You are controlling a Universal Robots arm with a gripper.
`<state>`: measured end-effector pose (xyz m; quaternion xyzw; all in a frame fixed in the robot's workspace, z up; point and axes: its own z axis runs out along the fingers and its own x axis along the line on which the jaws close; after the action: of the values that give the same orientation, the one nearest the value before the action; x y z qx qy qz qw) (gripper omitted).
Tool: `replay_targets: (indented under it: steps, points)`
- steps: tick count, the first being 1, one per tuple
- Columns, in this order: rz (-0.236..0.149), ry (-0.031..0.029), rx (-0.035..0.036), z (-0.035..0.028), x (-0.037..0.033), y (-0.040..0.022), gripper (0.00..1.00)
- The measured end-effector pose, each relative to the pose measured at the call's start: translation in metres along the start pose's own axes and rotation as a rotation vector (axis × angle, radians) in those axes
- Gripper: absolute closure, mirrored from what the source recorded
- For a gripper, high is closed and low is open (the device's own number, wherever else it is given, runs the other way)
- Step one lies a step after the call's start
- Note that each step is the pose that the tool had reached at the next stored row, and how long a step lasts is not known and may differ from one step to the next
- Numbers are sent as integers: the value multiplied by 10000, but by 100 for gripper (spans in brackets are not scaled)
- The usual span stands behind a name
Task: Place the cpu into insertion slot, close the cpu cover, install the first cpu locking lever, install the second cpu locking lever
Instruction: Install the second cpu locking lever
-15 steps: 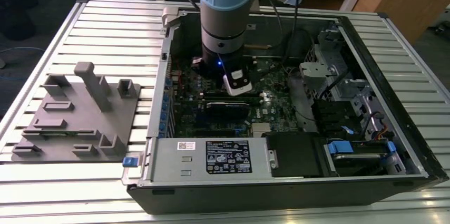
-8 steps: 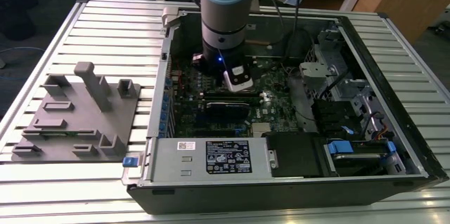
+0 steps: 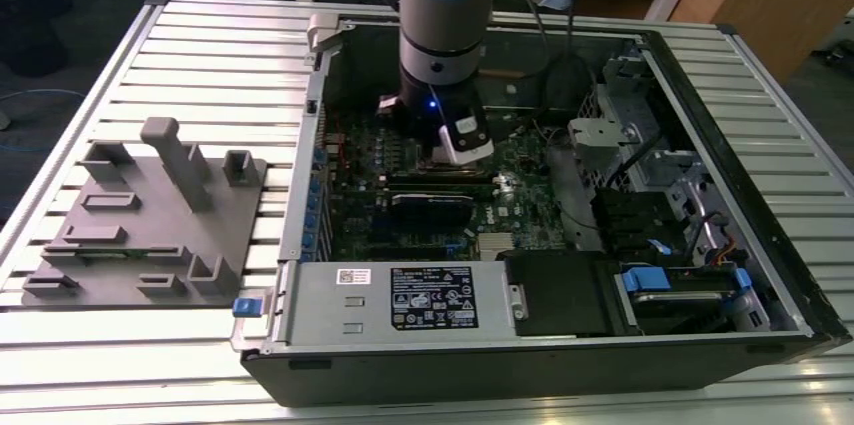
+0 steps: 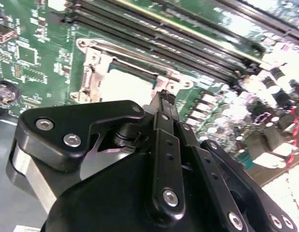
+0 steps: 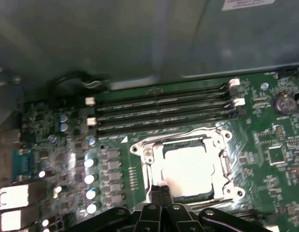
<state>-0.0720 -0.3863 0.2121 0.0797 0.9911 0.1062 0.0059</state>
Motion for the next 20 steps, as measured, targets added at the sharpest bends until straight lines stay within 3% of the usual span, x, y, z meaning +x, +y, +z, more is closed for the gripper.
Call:
replay_targets:
  steps: [8, 13, 16, 20]
  points:
    - [-13, -67, 427, 36, -112, 137, 90]
    - [-16, -88, 553, 48, -223, 191, 90]
    - [-18, -101, 666, 52, -239, 214, 90]
    - [-18, -104, 688, 30, -238, 227, 90]
